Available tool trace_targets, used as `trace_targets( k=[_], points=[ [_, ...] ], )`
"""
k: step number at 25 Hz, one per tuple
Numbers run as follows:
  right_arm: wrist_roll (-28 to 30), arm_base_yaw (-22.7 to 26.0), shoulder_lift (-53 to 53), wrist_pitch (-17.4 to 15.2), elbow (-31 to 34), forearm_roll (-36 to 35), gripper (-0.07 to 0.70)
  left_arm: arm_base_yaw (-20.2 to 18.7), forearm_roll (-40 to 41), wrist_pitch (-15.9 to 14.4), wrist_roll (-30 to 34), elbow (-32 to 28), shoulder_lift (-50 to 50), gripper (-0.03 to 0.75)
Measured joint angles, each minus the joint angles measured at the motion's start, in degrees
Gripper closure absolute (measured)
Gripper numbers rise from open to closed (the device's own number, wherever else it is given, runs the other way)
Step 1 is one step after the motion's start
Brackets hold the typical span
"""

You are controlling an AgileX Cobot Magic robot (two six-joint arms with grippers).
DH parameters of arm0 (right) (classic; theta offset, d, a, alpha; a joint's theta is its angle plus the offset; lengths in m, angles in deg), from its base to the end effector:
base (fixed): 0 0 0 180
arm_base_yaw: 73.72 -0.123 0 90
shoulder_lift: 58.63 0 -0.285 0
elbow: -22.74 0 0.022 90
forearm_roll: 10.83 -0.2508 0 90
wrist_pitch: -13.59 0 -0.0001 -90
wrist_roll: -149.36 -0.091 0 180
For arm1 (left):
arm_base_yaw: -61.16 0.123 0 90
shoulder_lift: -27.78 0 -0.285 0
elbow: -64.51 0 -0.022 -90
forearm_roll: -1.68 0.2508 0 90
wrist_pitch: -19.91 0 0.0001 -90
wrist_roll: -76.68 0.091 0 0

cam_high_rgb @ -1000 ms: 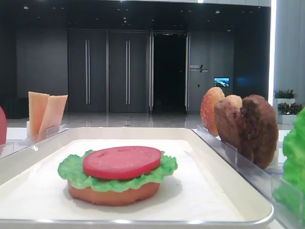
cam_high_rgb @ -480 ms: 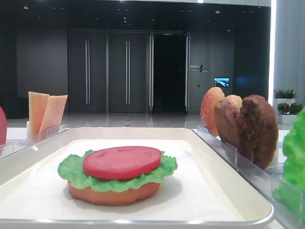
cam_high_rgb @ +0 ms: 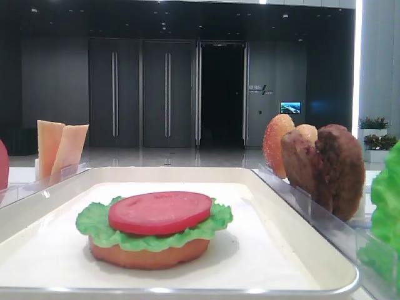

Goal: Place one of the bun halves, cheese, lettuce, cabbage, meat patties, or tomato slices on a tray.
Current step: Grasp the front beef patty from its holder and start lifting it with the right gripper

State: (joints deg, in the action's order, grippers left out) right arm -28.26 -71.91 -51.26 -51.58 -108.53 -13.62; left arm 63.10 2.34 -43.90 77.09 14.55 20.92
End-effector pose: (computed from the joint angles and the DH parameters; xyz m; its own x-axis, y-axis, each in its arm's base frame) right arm -0.0089 0.0043 0.2705 -0.5182 -0.0047 -0.8553 -0.0171 0.9998 0.0049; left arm -0.0069 0.0007 0.2663 -0.5097 -0.0050 -0.8604 -0.0365 0.9992 0.0158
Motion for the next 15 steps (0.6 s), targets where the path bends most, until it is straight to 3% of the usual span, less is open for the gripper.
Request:
trace_targets(
  k=[15],
  points=[
    [0.0,0.0,0.0,0.0,0.0,0.0,0.055,0.0,0.0,0.0,0.0,0.0,0.0,0.022]
  ],
)
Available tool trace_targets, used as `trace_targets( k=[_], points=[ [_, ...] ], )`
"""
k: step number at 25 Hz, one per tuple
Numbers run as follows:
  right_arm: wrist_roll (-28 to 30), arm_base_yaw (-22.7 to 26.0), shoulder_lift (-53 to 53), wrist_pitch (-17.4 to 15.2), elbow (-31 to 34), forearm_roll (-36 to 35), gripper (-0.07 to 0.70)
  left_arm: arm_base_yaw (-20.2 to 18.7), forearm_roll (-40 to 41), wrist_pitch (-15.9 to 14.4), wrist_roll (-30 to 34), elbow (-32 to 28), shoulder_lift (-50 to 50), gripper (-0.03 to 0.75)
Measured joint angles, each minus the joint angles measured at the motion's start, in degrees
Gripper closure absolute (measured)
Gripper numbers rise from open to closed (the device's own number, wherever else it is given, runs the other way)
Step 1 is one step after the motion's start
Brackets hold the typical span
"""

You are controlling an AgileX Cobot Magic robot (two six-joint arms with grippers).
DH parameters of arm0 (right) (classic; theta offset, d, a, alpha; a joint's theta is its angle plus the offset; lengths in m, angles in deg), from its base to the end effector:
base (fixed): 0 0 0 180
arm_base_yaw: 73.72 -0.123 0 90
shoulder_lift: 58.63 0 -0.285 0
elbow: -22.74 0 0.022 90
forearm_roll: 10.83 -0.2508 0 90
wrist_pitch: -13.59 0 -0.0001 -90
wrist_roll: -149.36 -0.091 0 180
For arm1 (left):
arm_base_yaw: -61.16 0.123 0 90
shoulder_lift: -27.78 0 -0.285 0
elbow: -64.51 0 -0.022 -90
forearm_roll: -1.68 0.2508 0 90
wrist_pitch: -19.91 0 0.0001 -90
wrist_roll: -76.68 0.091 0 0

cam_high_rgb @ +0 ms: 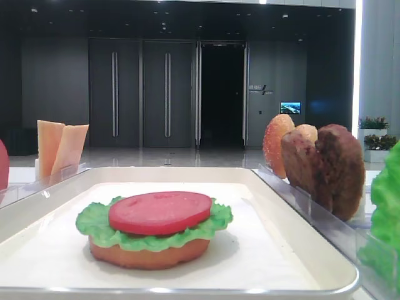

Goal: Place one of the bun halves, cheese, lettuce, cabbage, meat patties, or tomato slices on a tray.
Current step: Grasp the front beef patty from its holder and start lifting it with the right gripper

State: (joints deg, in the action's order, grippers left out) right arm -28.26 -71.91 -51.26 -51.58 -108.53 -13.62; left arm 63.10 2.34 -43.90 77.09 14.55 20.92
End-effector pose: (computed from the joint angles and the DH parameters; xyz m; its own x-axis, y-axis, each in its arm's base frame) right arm -0.0089 0.0043 0.2705 -0.5182 -0.0047 -0.8553 -0.0171 0.9998 0.0049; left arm -0.0069 0.0007 0.2663 -0.5097 -0.0050 -0.8604 -0.0365 0.9992 0.0158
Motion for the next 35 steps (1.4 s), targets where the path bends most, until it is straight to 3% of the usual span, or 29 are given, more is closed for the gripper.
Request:
trace_targets(
  k=[20,28,35],
  points=[
    [1.3,0.0,0.49,1.28,-0.67,0.0,0.055,0.0,0.0,0.0,0.0,0.0,0.0,0.022],
    [1.42,0.0,16.89,0.82,-3.01,-1.6,0.055,0.0,0.0,0.05,0.0,0.0,0.0,0.022],
    [1.53,0.0,34.55,-0.35,-10.61,-1.9,0.055,0.0,0.0,0.05,0.0,0.0,0.0,0.022]
  ],
)
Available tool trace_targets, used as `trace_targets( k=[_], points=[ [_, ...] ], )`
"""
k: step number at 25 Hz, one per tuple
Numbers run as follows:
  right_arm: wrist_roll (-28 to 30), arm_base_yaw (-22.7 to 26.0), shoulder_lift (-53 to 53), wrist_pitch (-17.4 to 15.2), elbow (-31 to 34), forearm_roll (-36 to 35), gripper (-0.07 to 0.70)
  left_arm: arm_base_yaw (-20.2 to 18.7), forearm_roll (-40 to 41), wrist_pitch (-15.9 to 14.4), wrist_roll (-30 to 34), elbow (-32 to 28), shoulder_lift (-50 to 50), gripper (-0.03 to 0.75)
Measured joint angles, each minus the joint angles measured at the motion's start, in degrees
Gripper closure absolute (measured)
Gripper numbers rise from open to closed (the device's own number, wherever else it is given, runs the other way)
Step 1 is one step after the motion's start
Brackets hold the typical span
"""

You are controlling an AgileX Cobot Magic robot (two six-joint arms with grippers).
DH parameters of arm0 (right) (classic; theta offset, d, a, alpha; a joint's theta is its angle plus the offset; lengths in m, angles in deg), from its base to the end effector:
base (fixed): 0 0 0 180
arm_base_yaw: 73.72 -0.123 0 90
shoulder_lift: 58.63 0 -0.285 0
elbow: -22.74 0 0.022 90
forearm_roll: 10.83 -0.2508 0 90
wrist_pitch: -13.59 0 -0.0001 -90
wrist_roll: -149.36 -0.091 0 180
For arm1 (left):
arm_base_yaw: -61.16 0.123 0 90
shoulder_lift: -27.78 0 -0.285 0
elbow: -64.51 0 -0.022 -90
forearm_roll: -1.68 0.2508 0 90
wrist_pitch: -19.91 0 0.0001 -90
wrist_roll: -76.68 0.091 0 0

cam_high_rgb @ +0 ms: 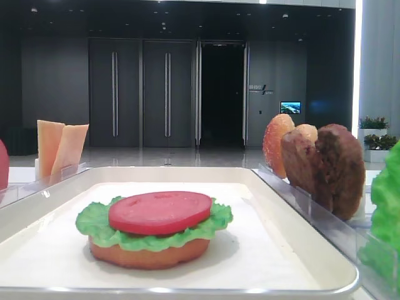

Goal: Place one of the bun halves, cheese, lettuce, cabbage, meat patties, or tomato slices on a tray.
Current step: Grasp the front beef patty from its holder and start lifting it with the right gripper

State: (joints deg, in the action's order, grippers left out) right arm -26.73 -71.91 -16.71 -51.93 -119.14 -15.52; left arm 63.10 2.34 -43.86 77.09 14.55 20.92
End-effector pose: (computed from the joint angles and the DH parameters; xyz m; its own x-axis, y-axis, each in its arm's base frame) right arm 0.0827 0.0042 0.3036 -0.8227 -0.0082 -0.5684 -0.0388 0.9984 0.0419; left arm -0.0068 0.0007 0.2663 -0.5091 -0.0050 -0.8607 -0.0365 0.9992 0.0158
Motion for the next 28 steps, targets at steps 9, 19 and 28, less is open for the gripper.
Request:
trace_targets(
  k=[9,19,28],
  points=[
    [1.04,0.0,21.51,-4.4,-15.09,-0.8,0.055,0.0,0.0,0.0,0.0,0.0,0.0,0.022],
    [2.82,0.0,36.19,-4.47,-29.2,-1.51,0.055,0.0,-0.04,0.0,0.0,0.0,0.0,0.022],
    [3.3,0.0,47.19,-4.54,-37.96,-1.35,0.055,0.0,-0.04,0.0,0.0,0.0,0.0,0.022]
  ],
)
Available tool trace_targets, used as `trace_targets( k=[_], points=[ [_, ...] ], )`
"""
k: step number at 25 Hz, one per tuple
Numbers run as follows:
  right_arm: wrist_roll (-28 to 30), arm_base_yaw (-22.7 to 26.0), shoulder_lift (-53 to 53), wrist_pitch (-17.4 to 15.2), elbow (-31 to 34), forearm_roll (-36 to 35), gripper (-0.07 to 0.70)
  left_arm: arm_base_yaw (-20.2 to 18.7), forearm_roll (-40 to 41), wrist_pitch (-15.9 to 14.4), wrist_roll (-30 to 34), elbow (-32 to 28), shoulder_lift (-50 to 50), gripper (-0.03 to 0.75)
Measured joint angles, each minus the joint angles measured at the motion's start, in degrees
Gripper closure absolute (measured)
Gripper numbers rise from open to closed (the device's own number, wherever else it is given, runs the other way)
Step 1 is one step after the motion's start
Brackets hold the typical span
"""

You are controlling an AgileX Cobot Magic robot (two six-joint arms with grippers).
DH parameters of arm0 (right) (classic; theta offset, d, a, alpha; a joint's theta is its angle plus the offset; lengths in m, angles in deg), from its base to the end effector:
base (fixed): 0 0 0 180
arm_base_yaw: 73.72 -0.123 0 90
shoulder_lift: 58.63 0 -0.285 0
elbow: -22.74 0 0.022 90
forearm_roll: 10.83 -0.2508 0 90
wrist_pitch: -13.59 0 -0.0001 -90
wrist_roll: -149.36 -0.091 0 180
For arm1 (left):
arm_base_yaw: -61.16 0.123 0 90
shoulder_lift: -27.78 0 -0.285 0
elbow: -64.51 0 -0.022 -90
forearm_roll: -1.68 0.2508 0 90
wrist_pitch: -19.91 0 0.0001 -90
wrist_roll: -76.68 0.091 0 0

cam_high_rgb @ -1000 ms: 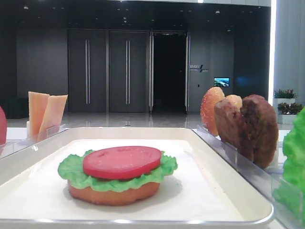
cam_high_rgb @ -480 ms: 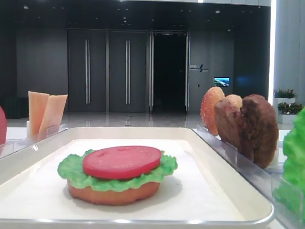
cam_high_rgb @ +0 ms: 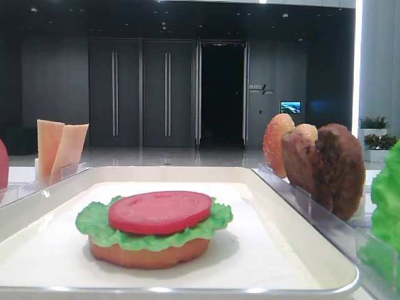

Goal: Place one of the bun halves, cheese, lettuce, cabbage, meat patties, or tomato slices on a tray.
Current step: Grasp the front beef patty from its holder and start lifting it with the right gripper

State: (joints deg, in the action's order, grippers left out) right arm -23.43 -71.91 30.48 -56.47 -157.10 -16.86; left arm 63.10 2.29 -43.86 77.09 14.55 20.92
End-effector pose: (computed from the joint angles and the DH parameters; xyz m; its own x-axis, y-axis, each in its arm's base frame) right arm 0.2782 0.0002 0.3485 -0.9304 -0.0599 -0.3615 -0.0874 0.9944 0.0601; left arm -0.0068 0.0006 0.2663 -0.5090 -0.0054 -0.8607 -0.0360 0.9992 0.0151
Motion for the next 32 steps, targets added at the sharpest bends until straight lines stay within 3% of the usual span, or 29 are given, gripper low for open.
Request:
trace_targets(
  k=[7,15,25,32],
  points=[
    [-0.65,0.0,3.99,0.0,-3.37,0.02,0.055,0.0,0.0,0.0,0.0,0.0,0.0,0.022],
    [-6.47,-1.49,3.99,0.0,-3.62,0.03,0.055,0.0,0.0,0.0,0.0,0.0,0.0,0.022],
    [-16.78,-17.16,3.99,0.0,-3.62,2.63,0.055,0.0,0.0,0.0,0.0,0.0,0.0,0.022],
    [-23.87,-23.89,5.63,0.0,-3.62,3.28,0.055,0.0,0.0,0.0,0.0,0.0,0.0,0.022]
  ],
)
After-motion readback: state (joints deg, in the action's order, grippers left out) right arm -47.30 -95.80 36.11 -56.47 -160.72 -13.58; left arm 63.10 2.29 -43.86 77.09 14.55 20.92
